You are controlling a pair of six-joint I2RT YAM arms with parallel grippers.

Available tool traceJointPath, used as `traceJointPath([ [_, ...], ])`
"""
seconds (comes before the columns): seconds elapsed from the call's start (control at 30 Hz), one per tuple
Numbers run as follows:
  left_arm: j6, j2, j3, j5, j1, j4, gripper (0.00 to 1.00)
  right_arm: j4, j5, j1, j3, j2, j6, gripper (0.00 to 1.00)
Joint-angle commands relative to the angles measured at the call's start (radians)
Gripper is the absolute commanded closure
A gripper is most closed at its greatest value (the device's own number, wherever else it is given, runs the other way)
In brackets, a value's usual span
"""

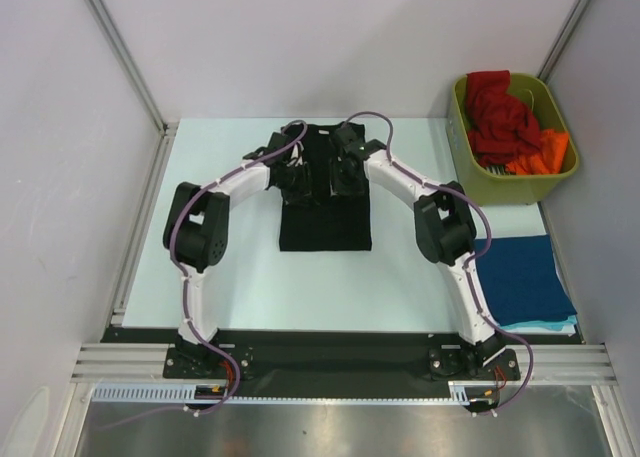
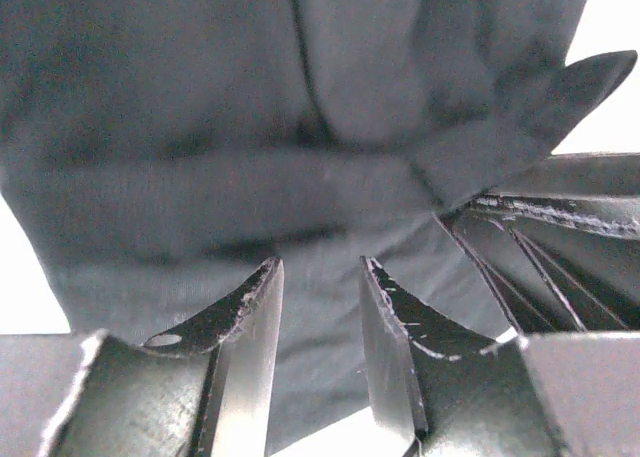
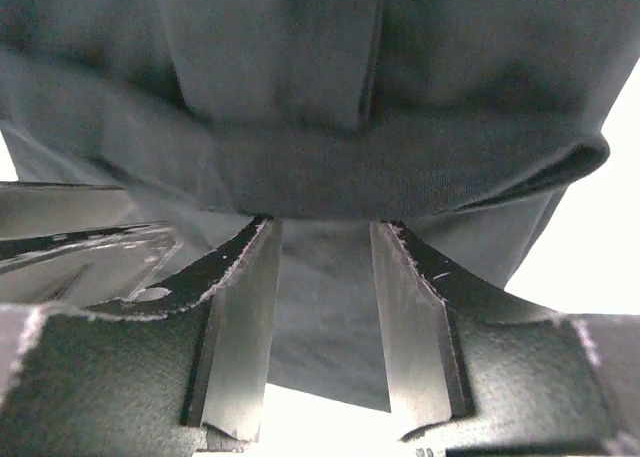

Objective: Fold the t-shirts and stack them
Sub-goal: Fold the tshirt

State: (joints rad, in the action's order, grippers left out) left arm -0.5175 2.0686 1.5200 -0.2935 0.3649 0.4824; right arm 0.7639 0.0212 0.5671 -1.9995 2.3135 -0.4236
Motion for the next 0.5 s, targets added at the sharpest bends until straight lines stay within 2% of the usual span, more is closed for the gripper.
traceJointPath([
  [0.0,0.02,0.059,0.143,0.011,-0.014,0.045,0.58,0.021,0.01,-0.032,-0.135,0.047,0.028,0.54],
  [0.1,0.037,0.099,0.271,0.074,-0.021,0.126,0.58,0.051,-0.006,-0.059,-0.281,0.128,0.032,0.54],
  [0.2,0.056,0.052,0.33,0.109,-0.021,0.124,0.5,0.067,-0.043,-0.104,-0.451,0.208,0.023,0.53],
  [0.27,0.069,0.032,0.364,0.113,-0.02,0.139,0.48,0.06,-0.073,-0.14,-0.508,0.239,-0.006,0.53],
  [0.4,0.074,-0.043,0.318,0.111,-0.017,0.153,0.45,0.028,-0.147,-0.188,-0.518,0.193,-0.043,0.55],
  [0.47,0.073,-0.074,0.226,0.097,-0.017,0.125,0.46,0.061,-0.17,-0.193,-0.49,0.16,-0.014,0.55],
])
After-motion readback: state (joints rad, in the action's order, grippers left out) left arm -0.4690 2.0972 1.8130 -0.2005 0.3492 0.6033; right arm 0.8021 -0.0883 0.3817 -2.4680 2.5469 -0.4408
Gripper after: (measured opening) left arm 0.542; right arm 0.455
